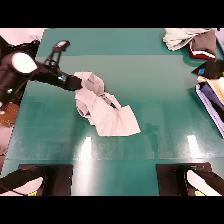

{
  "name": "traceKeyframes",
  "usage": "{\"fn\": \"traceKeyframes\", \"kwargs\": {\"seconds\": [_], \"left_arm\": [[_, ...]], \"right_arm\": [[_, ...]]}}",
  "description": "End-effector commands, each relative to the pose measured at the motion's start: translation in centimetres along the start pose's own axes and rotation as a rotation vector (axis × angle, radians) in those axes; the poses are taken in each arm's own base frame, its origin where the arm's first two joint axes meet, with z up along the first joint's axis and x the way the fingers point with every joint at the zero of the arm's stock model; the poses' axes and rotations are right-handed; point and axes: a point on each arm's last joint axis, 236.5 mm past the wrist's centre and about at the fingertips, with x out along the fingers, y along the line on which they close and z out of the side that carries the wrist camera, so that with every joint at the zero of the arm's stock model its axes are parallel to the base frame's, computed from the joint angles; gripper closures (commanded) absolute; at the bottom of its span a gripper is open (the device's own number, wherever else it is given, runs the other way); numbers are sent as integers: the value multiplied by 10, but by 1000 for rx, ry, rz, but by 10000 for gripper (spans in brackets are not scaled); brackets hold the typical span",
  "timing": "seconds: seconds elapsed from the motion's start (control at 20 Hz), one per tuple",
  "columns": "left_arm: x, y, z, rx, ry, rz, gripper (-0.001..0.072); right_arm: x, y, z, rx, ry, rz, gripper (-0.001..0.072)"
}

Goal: Fold the shirts.

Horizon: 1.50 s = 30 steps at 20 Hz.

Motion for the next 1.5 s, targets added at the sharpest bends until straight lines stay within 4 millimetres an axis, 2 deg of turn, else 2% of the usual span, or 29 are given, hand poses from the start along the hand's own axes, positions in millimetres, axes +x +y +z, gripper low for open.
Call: {"fn": "traceKeyframes", "kwargs": {"seconds": [0.0,0.05,0.1,0.15,0.3,0.5,0.65,0.8,0.95,1.0,1.15,1.35,1.4,1.45], "left_arm": [[-44,-5,4,83,-55,51,686],[-45,-5,2,83,-48,49,686],[-44,-5,-1,82,-36,48,686],[-43,-5,-3,77,-25,47,685],[-42,-6,-5,74,-17,40,686],[-42,-7,-10,73,2,36,686],[-42,-8,-15,73,26,33,686],[-43,-8,-23,73,58,29,686],[-43,-8,-24,72,62,29,686],[-43,-8,-24,72,62,28,686],[-43,-8,-24,72,62,29,686],[-43,-8,-24,72,62,28,686],[-43,-8,-24,72,62,29,686],[-43,-8,-24,72,61,29,686]], "right_arm": [[43,-9,-56,64,174,59,642],[60,-3,-72,96,208,118,395],[74,3,-85,144,227,178,207],[89,9,-97,192,235,229,190],[132,9,-131,259,250,244,213],[177,36,-183,225,406,265,235],[209,65,-197,192,440,285,235],[233,86,-210,209,466,306,235],[249,101,-223,227,491,318,236],[252,107,-225,228,489,322,274],[259,121,-224,213,454,329,281],[261,124,-223,196,439,324,285],[261,124,-223,196,438,323,353],[261,124,-223,195,438,323,495]]}}
